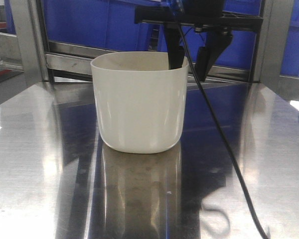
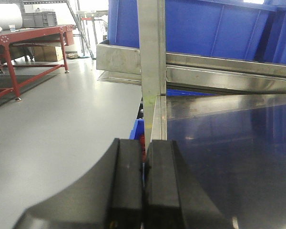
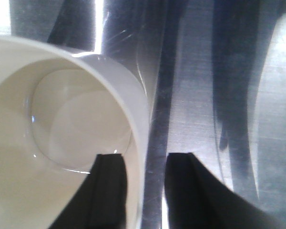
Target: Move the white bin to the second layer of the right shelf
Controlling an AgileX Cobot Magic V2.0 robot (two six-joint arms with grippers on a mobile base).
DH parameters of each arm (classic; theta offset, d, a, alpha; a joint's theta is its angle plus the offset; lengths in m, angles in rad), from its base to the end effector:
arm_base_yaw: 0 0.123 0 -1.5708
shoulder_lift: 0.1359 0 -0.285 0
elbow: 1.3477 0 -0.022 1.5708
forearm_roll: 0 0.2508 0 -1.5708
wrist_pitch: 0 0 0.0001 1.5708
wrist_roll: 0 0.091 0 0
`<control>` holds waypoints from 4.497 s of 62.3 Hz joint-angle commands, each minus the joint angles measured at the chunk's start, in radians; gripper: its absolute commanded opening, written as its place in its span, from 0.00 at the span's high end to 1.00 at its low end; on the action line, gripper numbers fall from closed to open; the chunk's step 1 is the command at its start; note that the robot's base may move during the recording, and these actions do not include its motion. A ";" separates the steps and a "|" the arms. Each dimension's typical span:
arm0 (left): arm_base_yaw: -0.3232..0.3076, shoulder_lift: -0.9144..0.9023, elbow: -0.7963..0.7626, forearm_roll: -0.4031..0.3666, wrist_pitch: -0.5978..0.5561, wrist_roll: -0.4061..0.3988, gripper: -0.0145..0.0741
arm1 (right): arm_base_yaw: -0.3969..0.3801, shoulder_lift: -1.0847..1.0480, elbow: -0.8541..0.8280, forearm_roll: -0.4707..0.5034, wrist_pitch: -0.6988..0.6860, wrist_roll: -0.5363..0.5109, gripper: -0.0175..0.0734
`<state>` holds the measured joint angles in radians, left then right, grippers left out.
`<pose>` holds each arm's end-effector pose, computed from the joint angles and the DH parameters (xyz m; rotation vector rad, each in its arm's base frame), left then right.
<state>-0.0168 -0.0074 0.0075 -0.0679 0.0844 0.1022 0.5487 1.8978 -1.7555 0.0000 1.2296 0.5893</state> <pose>0.0563 -0.0015 0.2034 0.0447 1.5673 0.0095 0.3451 0.2110 0.2988 0.0587 2.8915 0.2244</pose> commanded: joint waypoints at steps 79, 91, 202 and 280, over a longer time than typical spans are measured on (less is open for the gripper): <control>-0.004 -0.013 0.037 -0.006 -0.084 -0.003 0.74 | -0.241 -0.491 0.318 -0.101 -0.237 -0.368 0.77; -0.004 -0.013 0.037 -0.006 -0.084 -0.003 0.74 | -0.344 -0.658 0.511 -0.078 -0.463 -0.390 0.77; -0.004 -0.013 0.037 -0.006 -0.084 -0.003 0.74 | -0.530 -1.432 1.182 0.086 -0.674 -0.589 0.78; -0.004 -0.013 0.037 -0.006 -0.084 -0.003 0.74 | -0.530 -1.432 1.182 0.057 -0.680 -0.589 0.78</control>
<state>-0.0168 -0.0074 0.0075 -0.0679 0.0844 0.1022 0.0252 0.4647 -0.5418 0.0573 0.6491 0.0000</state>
